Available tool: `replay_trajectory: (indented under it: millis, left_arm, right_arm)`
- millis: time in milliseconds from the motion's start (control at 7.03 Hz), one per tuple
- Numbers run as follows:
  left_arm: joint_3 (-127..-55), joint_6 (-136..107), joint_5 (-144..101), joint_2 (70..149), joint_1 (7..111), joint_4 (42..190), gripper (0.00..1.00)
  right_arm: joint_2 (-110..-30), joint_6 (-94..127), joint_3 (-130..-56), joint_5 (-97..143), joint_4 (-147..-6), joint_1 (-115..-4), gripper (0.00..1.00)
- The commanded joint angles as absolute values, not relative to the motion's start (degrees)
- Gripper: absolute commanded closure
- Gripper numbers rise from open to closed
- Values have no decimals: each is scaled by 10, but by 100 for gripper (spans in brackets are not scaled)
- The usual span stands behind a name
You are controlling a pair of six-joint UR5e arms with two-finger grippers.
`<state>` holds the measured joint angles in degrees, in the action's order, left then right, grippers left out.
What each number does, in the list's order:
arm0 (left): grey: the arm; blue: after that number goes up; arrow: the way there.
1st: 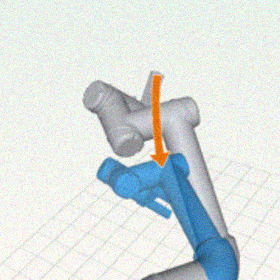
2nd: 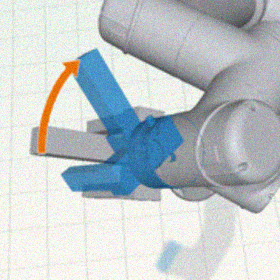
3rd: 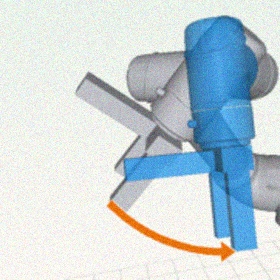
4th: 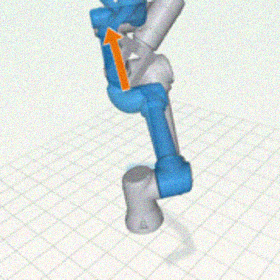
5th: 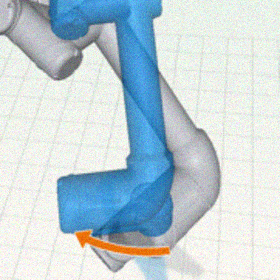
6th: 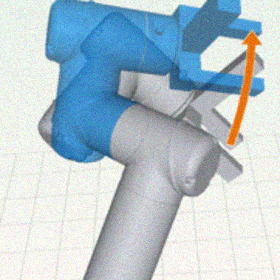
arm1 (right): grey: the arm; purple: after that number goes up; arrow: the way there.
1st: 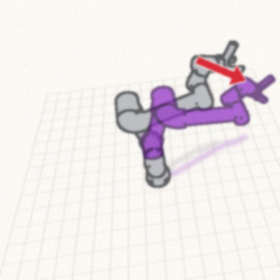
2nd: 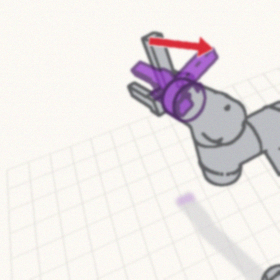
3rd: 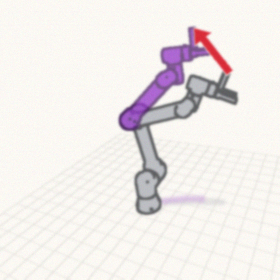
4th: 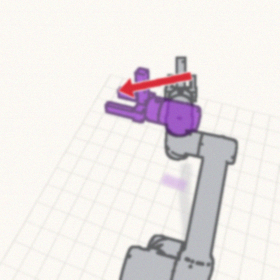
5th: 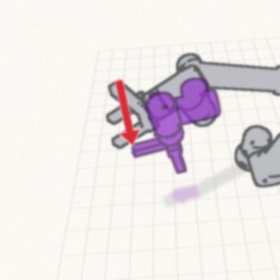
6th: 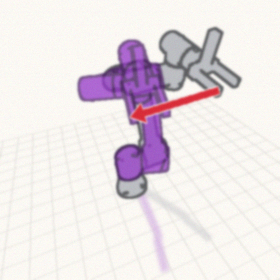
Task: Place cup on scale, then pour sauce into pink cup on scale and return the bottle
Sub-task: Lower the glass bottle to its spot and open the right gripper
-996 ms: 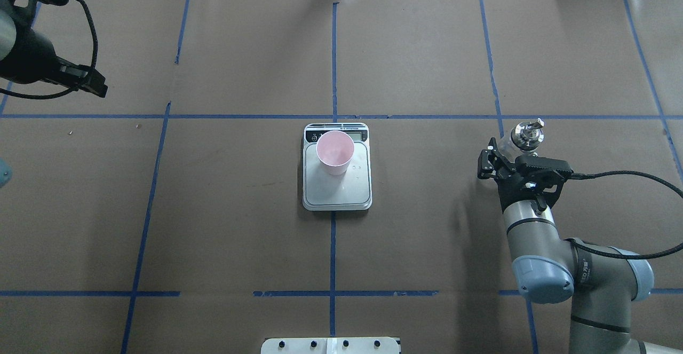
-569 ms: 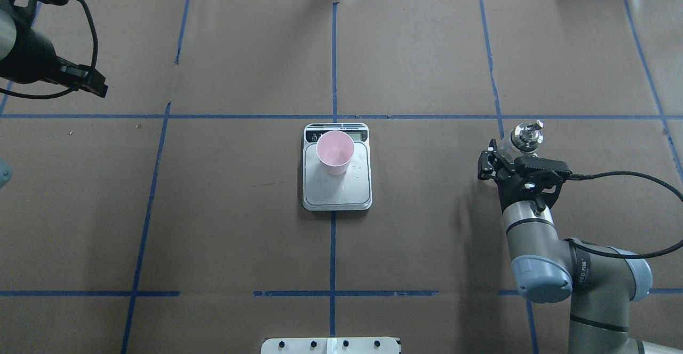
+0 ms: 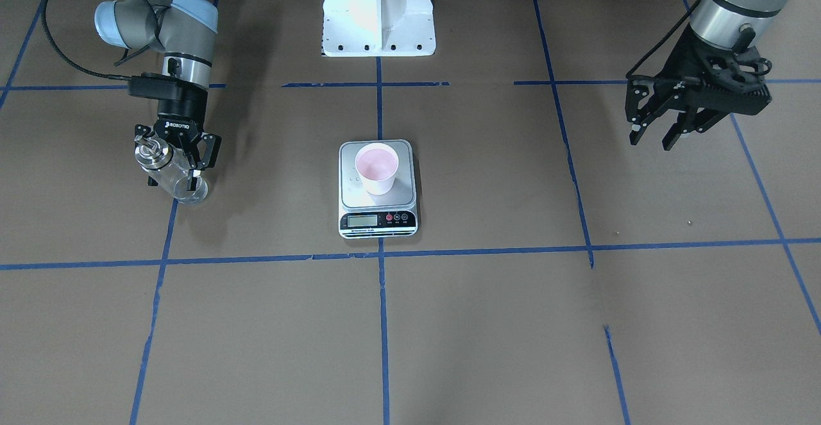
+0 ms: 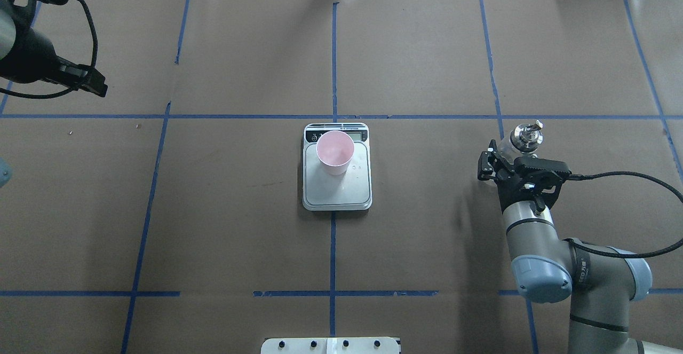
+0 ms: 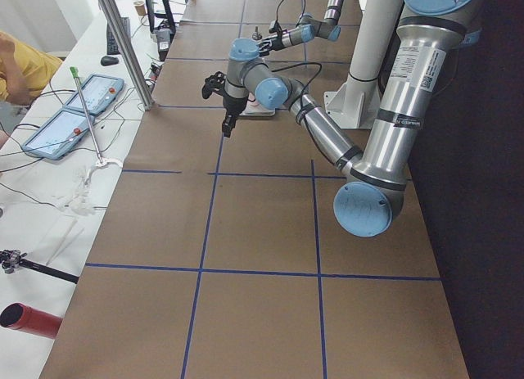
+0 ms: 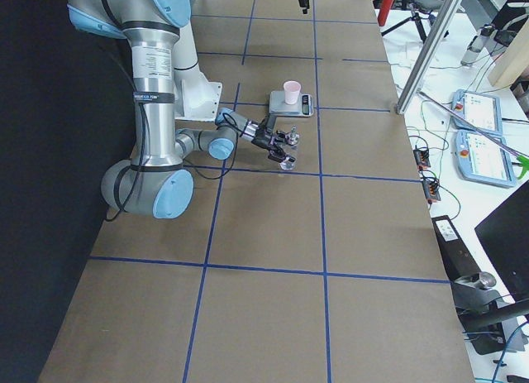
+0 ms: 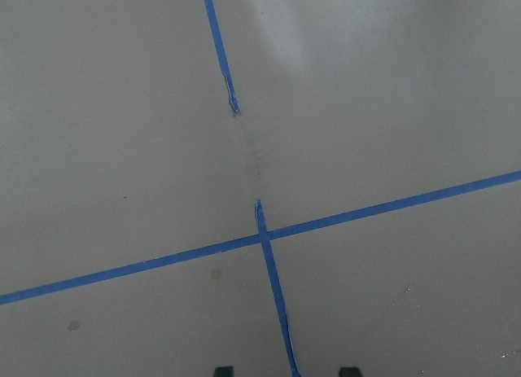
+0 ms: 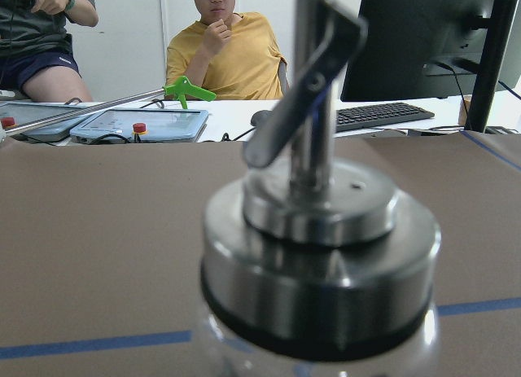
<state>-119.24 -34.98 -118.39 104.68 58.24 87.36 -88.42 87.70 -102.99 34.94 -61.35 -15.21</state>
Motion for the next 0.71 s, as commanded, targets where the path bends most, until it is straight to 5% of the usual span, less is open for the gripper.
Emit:
replay_trajectory:
  millis: [0, 569]
  left_arm:
    - [-1193, -350, -1183, 1047, 583, 874, 46]
    - [-1194, -350, -1183, 1047, 583, 875, 46]
  right_arm:
    - [-884, 877, -1029, 350, -613, -152, 100]
    - [-883, 876, -1020, 350, -613, -151, 100]
